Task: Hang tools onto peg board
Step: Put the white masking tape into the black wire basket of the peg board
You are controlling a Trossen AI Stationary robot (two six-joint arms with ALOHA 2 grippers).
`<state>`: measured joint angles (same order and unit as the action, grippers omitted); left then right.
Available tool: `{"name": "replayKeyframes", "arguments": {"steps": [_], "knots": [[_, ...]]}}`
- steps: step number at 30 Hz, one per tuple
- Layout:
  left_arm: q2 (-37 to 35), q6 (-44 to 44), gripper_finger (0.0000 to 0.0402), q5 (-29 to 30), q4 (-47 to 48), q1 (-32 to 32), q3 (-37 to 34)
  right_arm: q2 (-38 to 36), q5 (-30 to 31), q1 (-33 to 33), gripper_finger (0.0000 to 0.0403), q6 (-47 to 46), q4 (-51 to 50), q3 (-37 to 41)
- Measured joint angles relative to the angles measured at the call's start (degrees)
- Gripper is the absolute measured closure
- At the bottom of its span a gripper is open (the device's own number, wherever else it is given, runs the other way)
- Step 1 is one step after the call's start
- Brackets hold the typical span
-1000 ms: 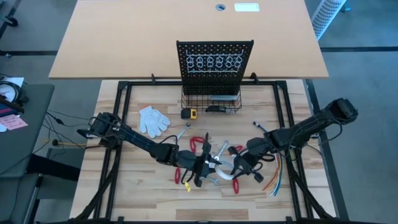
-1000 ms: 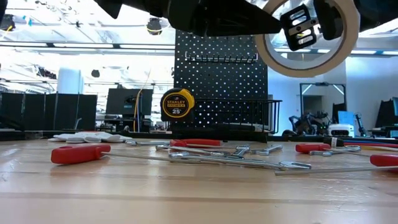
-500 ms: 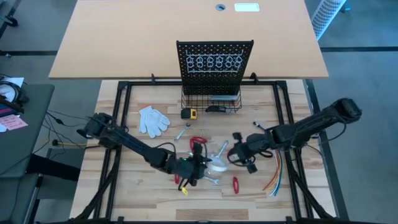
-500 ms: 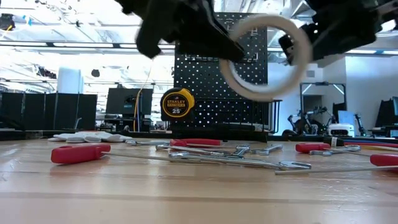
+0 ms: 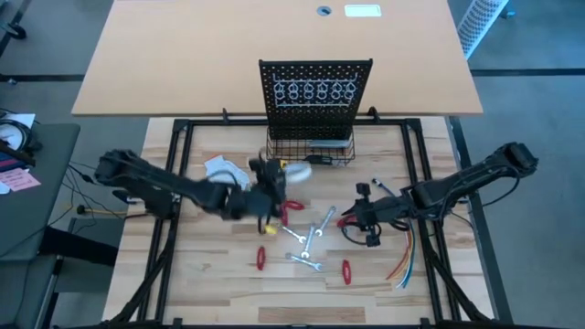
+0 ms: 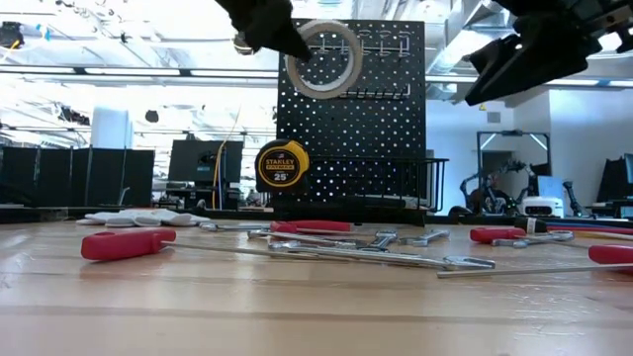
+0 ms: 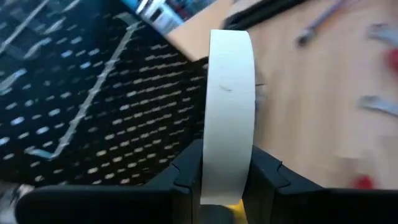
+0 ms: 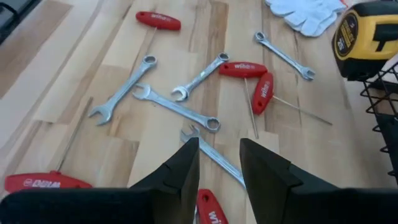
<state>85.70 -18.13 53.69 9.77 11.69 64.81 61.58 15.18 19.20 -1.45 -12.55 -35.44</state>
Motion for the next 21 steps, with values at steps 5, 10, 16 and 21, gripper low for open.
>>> {"name": "replayKeyframes", "arguments": {"steps": [5,10,16,21], "knots": [[-1.47,-0.36,0.0333,-10.04,4.96,-9.02,-0.02,1.43,0.00,-0.46,0.0280,0.36,-0.01,0.02],[-1.26,-4.58,0.0317,-11.10,4.81,-14.36,-0.06,3.26,0.00,-1.35,0.0280,0.39,0.26,0.04],[-1.24,-6.03,0.0310,-13.21,4.57,-17.75,-0.06,4.35,0.00,-1.42,0.0280,0.54,0.09,0.04],[-1.24,-6.25,0.0308,-20.57,4.22,-20.41,-0.06,4.35,-0.02,-1.42,0.0280,0.41,0.11,0.04]]}}
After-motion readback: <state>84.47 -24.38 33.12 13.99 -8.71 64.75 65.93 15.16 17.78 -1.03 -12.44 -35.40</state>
